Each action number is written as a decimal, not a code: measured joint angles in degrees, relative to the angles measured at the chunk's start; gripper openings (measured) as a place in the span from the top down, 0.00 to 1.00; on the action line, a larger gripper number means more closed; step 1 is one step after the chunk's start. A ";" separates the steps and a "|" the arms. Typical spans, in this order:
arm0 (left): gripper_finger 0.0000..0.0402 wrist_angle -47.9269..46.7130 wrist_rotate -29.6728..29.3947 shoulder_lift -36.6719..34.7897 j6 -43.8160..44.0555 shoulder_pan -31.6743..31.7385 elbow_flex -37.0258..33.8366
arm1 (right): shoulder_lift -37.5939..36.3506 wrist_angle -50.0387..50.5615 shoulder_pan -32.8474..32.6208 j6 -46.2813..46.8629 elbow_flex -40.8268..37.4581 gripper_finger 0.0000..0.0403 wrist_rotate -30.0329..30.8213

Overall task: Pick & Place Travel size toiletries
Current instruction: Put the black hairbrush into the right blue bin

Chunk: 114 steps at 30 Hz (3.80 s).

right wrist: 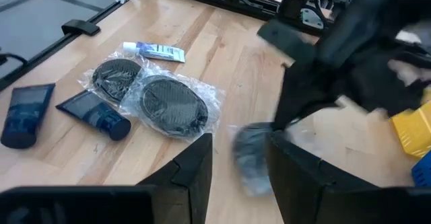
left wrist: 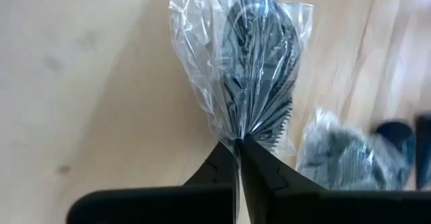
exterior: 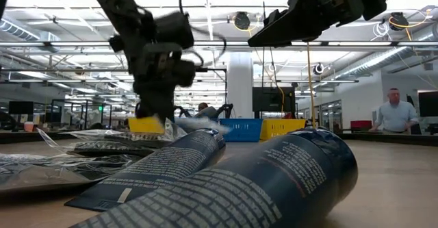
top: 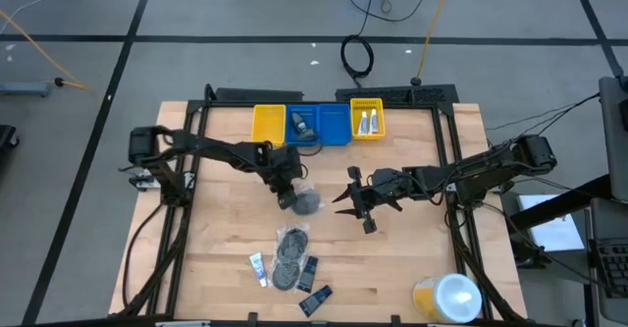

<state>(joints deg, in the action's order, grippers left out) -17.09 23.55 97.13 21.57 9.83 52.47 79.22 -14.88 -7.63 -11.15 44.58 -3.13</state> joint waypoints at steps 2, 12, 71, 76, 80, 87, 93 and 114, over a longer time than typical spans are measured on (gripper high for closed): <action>1.00 -0.13 -3.98 -2.86 0.72 -0.98 0.00 | 0.00 0.01 0.01 1.39 0.00 0.68 0.01; 1.00 1.40 -24.35 -13.15 -0.76 -10.55 0.24 | 0.00 -2.09 0.22 1.36 0.00 0.68 5.50; 1.00 15.92 -50.57 -13.15 -16.43 -21.62 0.33 | -0.04 -8.45 5.04 8.48 0.00 0.95 6.07; 0.97 15.94 -50.38 -13.15 -15.08 -21.60 0.33 | -0.04 -8.46 5.02 8.34 0.00 0.95 6.09; 0.92 15.89 -50.38 -13.15 -15.06 -21.60 0.33 | -0.04 -8.47 5.02 7.45 0.00 0.95 6.36; 0.76 12.22 -50.63 -13.15 -12.07 -21.43 0.35 | -0.33 -8.56 5.80 6.41 0.00 0.95 7.66; 0.65 7.59 -51.06 -13.15 -9.14 -21.43 0.35 | -2.73 -7.37 7.39 6.06 0.00 0.95 7.75; 0.62 11.86 -50.11 -13.15 -5.99 -22.08 0.35 | 0.83 -5.57 29.79 16.53 0.02 0.95 8.62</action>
<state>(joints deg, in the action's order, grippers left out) -5.23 -26.56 83.99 15.57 -12.25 52.82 80.05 -20.46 22.16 5.37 44.60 5.49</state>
